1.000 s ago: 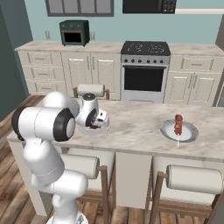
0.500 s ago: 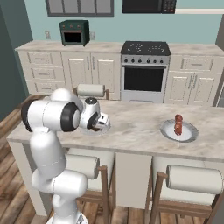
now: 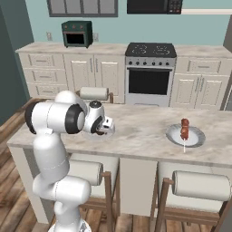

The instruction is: Pick up the kiwi and orange from the fridge and place one fruit on each plate on the dining counter.

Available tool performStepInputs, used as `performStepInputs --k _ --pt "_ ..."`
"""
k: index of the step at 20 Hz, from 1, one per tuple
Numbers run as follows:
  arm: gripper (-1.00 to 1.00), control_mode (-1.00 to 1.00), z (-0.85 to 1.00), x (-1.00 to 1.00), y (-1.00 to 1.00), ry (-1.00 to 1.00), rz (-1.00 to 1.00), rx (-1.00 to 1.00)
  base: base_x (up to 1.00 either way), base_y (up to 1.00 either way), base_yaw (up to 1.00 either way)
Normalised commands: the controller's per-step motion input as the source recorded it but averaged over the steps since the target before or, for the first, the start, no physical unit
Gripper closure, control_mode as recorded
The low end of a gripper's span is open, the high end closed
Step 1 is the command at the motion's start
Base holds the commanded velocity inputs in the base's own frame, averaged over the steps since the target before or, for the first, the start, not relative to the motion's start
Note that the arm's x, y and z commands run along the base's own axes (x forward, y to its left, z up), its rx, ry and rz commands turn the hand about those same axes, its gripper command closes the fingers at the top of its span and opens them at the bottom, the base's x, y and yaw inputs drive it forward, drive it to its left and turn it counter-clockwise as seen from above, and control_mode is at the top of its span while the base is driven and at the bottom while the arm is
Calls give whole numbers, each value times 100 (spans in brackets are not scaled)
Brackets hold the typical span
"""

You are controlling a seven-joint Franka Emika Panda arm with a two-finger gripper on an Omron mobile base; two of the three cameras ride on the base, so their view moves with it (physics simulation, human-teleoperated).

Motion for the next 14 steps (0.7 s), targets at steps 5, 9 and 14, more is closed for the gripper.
performStepInputs --k 5,9,14 --pt "-100 -100 13 -22 0 -6 0 0 0 0 0" --pt "-100 -100 60 -40 -1 -11 0 0 0 0 0" --pt "-100 -100 85 -52 -6 -16 0 -2 0 0 0"
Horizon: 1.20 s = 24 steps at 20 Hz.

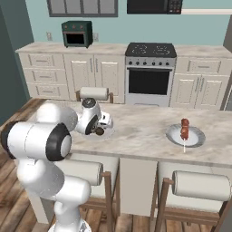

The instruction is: Pick up the kiwi and orange from the fridge and place one fruit on each plate on the dining counter.

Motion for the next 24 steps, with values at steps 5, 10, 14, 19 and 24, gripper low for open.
performStepInputs --k 5,10,14,19,24 --pt "-100 -100 98 -57 0 -6 0 0 0 0 0" --pt "-100 -100 84 -94 0 0 0 0 0 0 0" --pt "-100 -100 74 -100 0 0 0 0 0 0 0" --pt "-100 -100 52 -100 0 0 0 0 0 0 0" --pt "-100 -100 16 -100 3 -6 0 0 0 0 0"
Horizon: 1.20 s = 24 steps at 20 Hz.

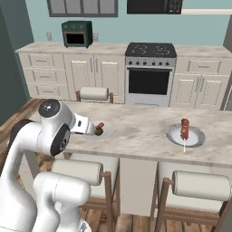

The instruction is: Pick up the kiwi and orange from the fridge and place one fruit on each plate on the dining counter.

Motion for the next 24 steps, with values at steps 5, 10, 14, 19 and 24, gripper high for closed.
performStepInputs --k 5,10,14,19,24 --pt "-100 -100 0 -100 14 -22 0 0 0 0 0" --pt "-100 -100 1 -86 20 -57 0 -9 0 0 0" --pt "-100 -100 0 -22 18 -17 2 -5 0 0 0" --pt "-100 -100 0 -8 3 -2 2 -1 0 0 0" --pt "-100 100 0 -9 -2 -3 -1 0 -56 -49 -12"
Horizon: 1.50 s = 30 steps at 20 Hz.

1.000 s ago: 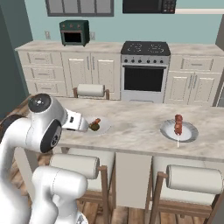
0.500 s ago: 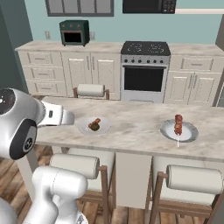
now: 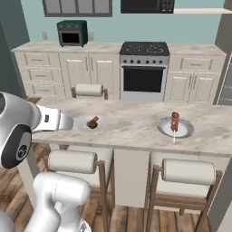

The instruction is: Pick up the kiwi and orange from the fridge and place one fruit on each plate on the dining counter.

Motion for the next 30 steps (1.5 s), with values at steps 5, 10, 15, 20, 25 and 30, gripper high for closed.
performStepInputs --k 5,10,15,20,25,30 --pt "-100 100 0 0 0 0 0 0 -43 -96 -18" --pt "-100 100 0 0 0 0 0 0 -6 -100 -14" --pt "-100 100 0 0 0 0 0 0 0 -100 -8" --pt "-100 100 0 0 0 0 0 0 8 -100 -5" --pt "-100 100 0 0 0 0 0 0 26 -100 -4" --pt "-100 100 0 0 0 0 0 0 42 -100 0"
